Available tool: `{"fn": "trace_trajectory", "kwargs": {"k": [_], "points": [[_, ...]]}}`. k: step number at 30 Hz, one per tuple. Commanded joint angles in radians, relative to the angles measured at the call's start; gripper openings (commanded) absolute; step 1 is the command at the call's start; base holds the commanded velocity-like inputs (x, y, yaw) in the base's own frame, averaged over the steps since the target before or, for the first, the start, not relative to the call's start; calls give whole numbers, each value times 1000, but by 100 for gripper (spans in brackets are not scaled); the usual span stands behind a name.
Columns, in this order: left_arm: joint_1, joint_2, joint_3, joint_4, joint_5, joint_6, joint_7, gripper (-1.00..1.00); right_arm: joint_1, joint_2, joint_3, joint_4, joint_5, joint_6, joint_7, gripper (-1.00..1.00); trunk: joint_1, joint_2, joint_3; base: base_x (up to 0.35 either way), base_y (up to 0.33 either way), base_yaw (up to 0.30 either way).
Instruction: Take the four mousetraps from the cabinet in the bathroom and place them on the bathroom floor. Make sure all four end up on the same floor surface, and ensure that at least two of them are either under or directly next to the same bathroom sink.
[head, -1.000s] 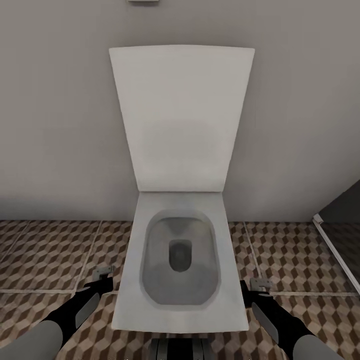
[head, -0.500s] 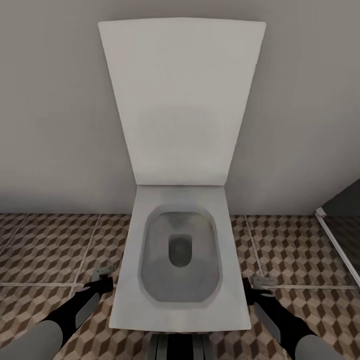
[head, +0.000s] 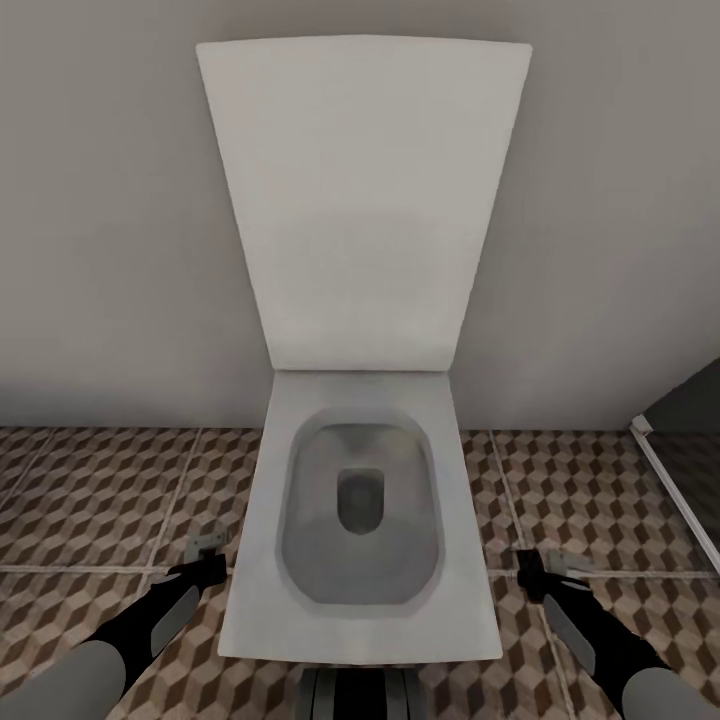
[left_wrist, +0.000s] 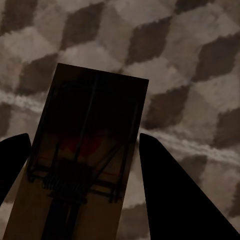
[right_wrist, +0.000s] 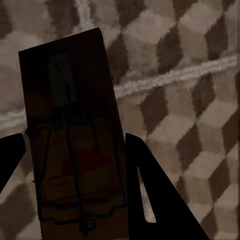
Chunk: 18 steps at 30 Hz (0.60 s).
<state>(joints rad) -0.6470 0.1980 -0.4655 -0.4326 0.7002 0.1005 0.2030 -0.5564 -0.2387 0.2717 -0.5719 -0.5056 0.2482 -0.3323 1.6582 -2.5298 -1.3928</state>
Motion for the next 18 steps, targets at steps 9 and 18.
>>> {"fn": "trace_trajectory", "kwargs": {"k": [9, 18], "points": [[0, 1, -11, -3, 6, 4, 9, -100, 0, -7, 4, 6, -5, 4, -2, -100, 0, 0, -1, 0, 0, 0], [-1, 1, -13, -3, 6, 4, 9, -100, 0, 7, 6, 52, 39, -6, -1, -100, 0, 0, -1, 0, 0, 0]]}}
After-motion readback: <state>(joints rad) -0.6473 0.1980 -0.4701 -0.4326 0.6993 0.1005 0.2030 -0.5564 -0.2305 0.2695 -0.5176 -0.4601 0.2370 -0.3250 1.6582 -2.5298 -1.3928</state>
